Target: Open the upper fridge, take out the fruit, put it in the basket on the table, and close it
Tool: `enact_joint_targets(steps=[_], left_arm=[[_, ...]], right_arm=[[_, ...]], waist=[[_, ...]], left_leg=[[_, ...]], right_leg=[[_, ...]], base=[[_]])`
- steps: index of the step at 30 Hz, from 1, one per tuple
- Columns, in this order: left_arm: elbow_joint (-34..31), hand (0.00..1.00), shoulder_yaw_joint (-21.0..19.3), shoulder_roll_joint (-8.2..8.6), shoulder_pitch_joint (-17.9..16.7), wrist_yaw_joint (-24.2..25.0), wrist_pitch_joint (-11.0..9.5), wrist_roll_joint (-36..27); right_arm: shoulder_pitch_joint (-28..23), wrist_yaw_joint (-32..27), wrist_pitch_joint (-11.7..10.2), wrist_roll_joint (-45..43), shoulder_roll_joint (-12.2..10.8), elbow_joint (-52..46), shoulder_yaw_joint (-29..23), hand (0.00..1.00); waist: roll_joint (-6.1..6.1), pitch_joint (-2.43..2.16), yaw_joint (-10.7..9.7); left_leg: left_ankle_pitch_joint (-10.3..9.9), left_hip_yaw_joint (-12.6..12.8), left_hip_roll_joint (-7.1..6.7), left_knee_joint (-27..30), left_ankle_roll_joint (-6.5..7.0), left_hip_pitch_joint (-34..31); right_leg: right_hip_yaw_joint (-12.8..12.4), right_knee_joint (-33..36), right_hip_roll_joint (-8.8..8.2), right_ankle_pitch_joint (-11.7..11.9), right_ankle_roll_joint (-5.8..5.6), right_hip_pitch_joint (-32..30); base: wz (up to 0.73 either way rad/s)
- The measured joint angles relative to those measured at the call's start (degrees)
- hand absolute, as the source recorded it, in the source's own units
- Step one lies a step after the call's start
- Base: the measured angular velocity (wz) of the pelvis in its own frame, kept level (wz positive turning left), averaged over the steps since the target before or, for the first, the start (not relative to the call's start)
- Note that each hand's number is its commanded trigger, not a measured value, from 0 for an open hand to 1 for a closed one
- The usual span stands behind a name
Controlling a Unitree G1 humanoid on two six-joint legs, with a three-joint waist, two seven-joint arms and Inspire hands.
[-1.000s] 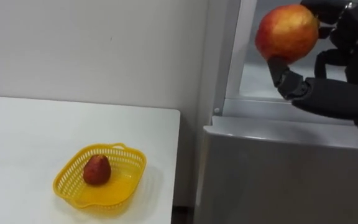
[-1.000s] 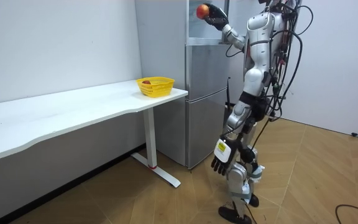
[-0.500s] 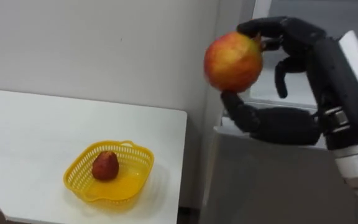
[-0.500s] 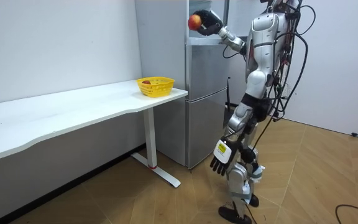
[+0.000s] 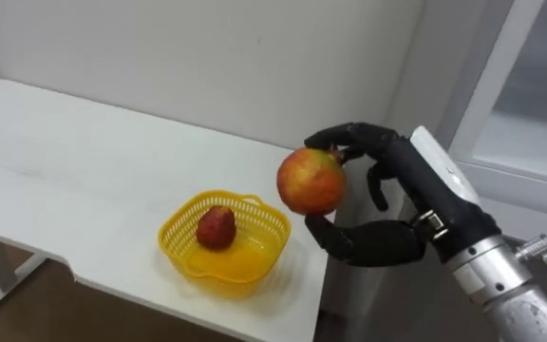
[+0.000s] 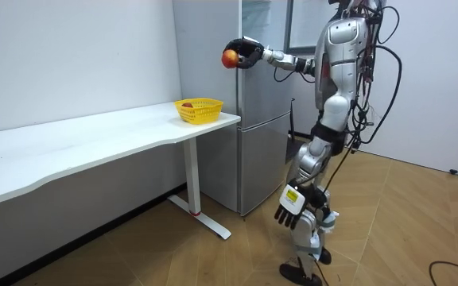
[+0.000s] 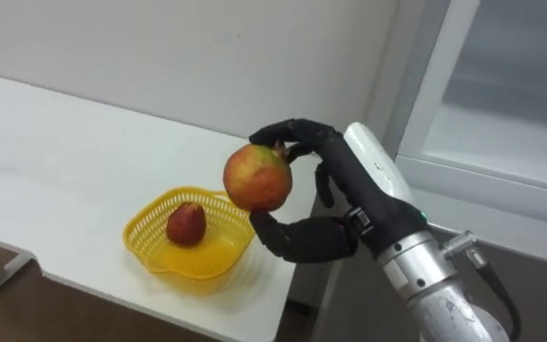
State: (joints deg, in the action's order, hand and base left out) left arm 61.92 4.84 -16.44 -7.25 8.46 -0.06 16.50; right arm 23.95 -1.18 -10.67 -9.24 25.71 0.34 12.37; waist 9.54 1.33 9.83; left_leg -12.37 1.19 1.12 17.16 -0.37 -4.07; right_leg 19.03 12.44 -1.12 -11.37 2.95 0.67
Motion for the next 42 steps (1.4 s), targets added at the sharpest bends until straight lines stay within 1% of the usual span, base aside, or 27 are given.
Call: enact_joint_targets(steps=[2,3,4,5,7,9,12,14,16,18,20,21,23,24,25,26,29,34,36,39,42], left_arm=[[-0.06,0.0,-0.06,-0.36,0.4,0.08,0.0,-0.04],[-0.06,0.0,-0.14,-0.45,0.43,0.13,0.0,-0.04],[-0.04,0.0,-0.17,-0.58,0.49,0.27,0.01,0.01],[0.0,0.0,-0.17,-0.63,0.51,0.49,0.06,0.0],[0.02,0.0,-0.12,-0.98,0.53,0.88,0.07,-0.01],[0.03,0.0,-0.11,-1.06,0.53,0.97,0.08,-0.03],[0.03,0.0,-0.02,-0.9,0.49,1.23,0.46,-0.02],[0.04,0.0,-0.02,-0.74,0.6,1.26,0.52,-0.01],[0.04,0.0,-0.03,-0.77,0.73,1.4,0.65,0.0],[0.03,0.0,-0.04,-0.78,0.82,1.81,1.05,-0.04],[0.02,0.0,-0.06,-0.79,1.22,2.59,1.42,-0.03],[-0.01,0.0,-0.07,-0.79,1.41,2.78,1.42,-0.03],[-0.02,0.0,-0.07,-0.82,1.82,3.53,1.42,-0.04],[-0.02,0.0,-0.06,-0.82,1.85,3.59,1.42,-0.02],[0.01,0.0,-0.09,-0.82,1.76,3.58,1.44,0.15],[0.03,0.0,-0.15,-0.78,1.68,3.58,1.52,1.04],[0.43,0.0,-0.29,-0.78,1.7,3.48,1.77,2.33],[0.27,0.0,0.5,-0.62,1.87,3.22,2.37,2.18],[0.04,0.0,1.0,-0.62,2.11,2.98,2.43,2.06],[0.01,0.0,0.95,-0.7,2.61,3.03,2.46,1.88],[0.18,0.0,1.01,-0.9,2.75,3.07,2.52,1.53]], right_arm=[[1.33,-0.4,-0.56,0.12,0.01,2.66,0.29,1.0],[1.9,-0.61,-0.66,0.11,0.01,3.63,0.55,1.0],[2.61,-1.01,-1.02,0.02,0.03,5.44,0.9,1.0],[3.25,-1.49,-1.47,-0.13,0.04,7.6,1.28,1.0],[4.74,-2.06,-2.09,-0.14,0.04,11.18,2.02,1.0],[5.82,-2.1,-2.03,-0.12,0.04,13.86,2.14,1.0],[6.98,-3.11,-2.12,-0.12,0.04,17.01,2.15,1.0],[7.61,-3.9,-2.27,-0.11,0.05,19.05,2.09,1.0],[8.14,-4.12,-2.18,-0.11,0.21,20.41,2.08,1.0],[8.71,-4.07,-1.9,-0.08,0.23,21.73,2.09,1.0],[8.77,-3.23,-1.69,-0.02,0.19,24.1,2.68,1.0],[8.77,-2.9,-1.51,-0.23,0.15,24.71,3.05,1.0],[8.71,-1.52,0.46,-0.09,-0.09,27.53,4.95,1.0],[8.63,-1.12,0.97,-0.12,-0.11,28.2,5.24,1.0],[8.58,-0.38,2.11,-0.12,-0.12,28.92,5.88,1.0],[8.58,0.24,2.64,-0.12,-0.12,29.04,6.19,1.0],[8.66,0.99,2.78,-0.12,-0.11,28.98,6.17,1.0],[10.0,0.5,3.47,-1.14,-0.1,28.98,6.58,1.0],[10.34,0.39,4.35,-1.27,-0.1,28.81,6.63,1.0],[10.47,0.06,5.28,-2.93,-0.05,27.1,6.63,1.0],[10.62,-0.74,5.41,-3.63,0.03,24.77,7.52,1.0]], waist=[[0.41,-0.11,0.28],[0.48,-0.08,0.35],[0.5,0.08,0.65],[0.73,0.04,1.07],[1.07,0.23,1.31],[1.37,0.35,1.75],[1.39,0.36,2.29],[1.38,0.36,3.13],[1.36,0.36,3.17],[1.35,0.36,3.38],[1.37,0.36,4.63],[1.39,0.35,4.83],[1.45,0.35,5.65],[1.45,0.36,6.02],[1.65,0.24,6.44],[1.48,0.36,6.45],[1.37,0.43,6.42],[1.34,0.45,6.21],[1.35,0.45,6.17],[1.67,0.38,6.25],[2.32,0.44,6.29]], left_leg=[[0.0,0.08,0.07,0.27,-0.01,-0.33],[0.0,0.09,0.14,0.29,-0.01,-0.36],[0.0,0.16,0.18,0.34,-0.02,-0.38],[0.0,0.11,0.2,0.4,-0.02,-0.31],[-0.03,0.07,0.24,0.44,-0.03,-0.31],[-0.04,0.0,0.25,0.76,-0.02,-0.38],[-0.23,-0.29,0.36,2.3,0.14,-1.38],[-0.25,-0.64,0.37,3.01,0.19,-2.06],[-0.35,-1.45,0.27,3.83,0.27,-2.78],[-0.38,-1.73,0.25,4.46,0.32,-3.29],[-0.37,-1.97,0.19,4.69,0.34,-3.83],[-0.37,-2.06,0.17,4.75,0.34,-4.07],[-0.35,-2.87,0.18,5.24,0.36,-5.13],[-0.35,-2.96,0.17,5.38,0.36,-5.45],[-0.36,-3.05,0.16,5.51,0.37,-6.0],[-0.37,-3.26,0.14,5.53,0.39,-6.46],[-0.37,-3.23,0.14,5.44,0.4,-6.71],[-0.38,-3.24,0.12,4.99,0.39,-6.38],[-0.38,-3.27,0.09,4.3,0.39,-6.24],[-0.37,-3.14,0.01,3.62,0.4,-6.31],[-0.35,-2.95,-0.03,3.56,0.41,-6.24]], right_leg=[[0.1,0.22,0.03,-0.03,0.13,-0.26],[0.09,0.23,0.06,0.0,0.19,-0.31],[0.07,0.24,0.1,0.06,0.29,-0.33],[-0.01,0.27,0.1,0.11,0.37,-0.3],[0.0,0.27,0.09,0.11,0.41,0.01],[-0.02,0.35,0.11,0.11,0.41,0.07],[0.12,0.55,0.23,0.2,0.31,-0.38],[0.18,0.75,0.23,0.5,0.3,-0.74],[0.91,0.8,0.22,0.62,0.3,-0.8],[1.23,0.92,0.22,0.66,0.26,-0.92],[1.5,1.28,0.1,0.66,0.27,-1.47],[1.58,1.29,0.09,0.68,0.28,-1.55],[2.13,1.42,0.07,0.72,0.31,-2.26],[2.28,1.45,0.05,0.73,0.31,-2.47],[2.56,1.48,0.02,0.77,0.33,-2.84],[3.08,1.52,0.0,0.9,0.34,-2.95],[3.17,1.44,-0.03,0.9,0.3,-3.16],[3.15,1.48,-0.03,0.86,0.24,-3.03],[3.14,1.48,-0.11,0.79,0.12,-3.06],[2.98,1.68,-0.3,0.71,0.04,-3.59],[2.96,2.07,-0.43,0.62,-0.02,-3.72]], base=[[0.06],[0.0],[-0.04],[-0.04],[0.0],[0.0],[0.04],[0.0],[0.14],[0.15],[0.06],[0.14],[0.22],[0.13],[0.12],[0.1],[0.05],[0.01],[0.02],[-0.04],[-0.02]])
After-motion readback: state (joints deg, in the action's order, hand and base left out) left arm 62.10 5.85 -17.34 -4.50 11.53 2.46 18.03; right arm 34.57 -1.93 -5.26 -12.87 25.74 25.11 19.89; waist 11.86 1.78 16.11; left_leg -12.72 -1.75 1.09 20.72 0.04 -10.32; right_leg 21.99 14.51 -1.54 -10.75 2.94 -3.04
